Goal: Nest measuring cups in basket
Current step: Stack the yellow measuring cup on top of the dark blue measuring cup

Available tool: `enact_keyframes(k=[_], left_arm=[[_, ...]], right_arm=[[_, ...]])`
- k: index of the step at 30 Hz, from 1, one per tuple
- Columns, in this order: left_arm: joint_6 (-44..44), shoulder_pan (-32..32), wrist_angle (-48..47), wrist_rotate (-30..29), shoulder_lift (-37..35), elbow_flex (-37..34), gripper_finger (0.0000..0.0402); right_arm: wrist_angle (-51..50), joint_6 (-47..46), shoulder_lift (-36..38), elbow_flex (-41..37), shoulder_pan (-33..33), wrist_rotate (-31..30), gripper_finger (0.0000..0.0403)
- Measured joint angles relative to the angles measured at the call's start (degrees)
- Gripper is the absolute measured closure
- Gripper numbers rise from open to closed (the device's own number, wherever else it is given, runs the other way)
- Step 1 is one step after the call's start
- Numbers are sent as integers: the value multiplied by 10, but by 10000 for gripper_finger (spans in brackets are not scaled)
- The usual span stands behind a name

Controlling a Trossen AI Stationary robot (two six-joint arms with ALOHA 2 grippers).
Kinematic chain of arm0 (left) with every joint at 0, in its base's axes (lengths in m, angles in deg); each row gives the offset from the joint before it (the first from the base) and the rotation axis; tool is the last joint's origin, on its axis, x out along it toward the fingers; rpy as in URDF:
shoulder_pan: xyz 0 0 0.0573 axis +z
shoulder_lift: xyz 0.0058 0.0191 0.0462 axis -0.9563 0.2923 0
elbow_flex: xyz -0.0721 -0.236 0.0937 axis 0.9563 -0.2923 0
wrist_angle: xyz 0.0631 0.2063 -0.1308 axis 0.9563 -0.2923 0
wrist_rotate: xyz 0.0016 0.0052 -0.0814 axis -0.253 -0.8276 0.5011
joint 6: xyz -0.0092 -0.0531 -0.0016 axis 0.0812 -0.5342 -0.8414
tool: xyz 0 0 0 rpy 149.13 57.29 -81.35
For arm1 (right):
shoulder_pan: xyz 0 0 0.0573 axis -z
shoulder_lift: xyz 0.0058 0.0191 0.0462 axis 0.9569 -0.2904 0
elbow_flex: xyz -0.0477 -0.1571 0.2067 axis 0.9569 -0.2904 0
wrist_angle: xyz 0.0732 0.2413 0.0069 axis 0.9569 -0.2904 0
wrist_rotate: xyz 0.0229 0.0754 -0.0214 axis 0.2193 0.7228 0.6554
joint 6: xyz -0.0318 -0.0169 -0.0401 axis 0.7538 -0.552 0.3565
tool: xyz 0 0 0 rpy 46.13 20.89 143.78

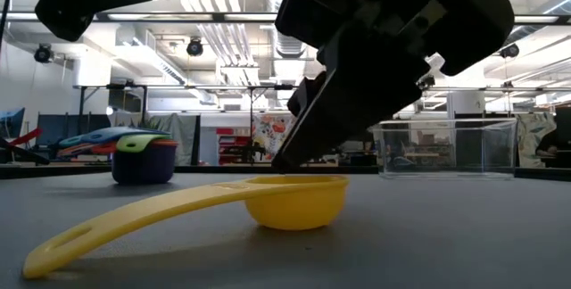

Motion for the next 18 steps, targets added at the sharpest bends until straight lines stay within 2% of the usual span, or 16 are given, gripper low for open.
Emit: enact_keyframes(k=[6, 8, 11, 18], left_arm=[[-1, 0, 0, 0, 0, 0, 222], [-1, 0, 0, 0, 0, 0, 222], [-1, 0, 0, 0, 0, -1, 222], [-2, 0, -1, 0, 0, -1, 222]], right_arm=[[-8, 0, -4, 1, 0, 8, 320], [-10, 0, -8, 1, 0, 28, 328], [-4, -3, -18, 1, -1, 49, 327], [1, -17, -42, 2, -2, 49, 307]])
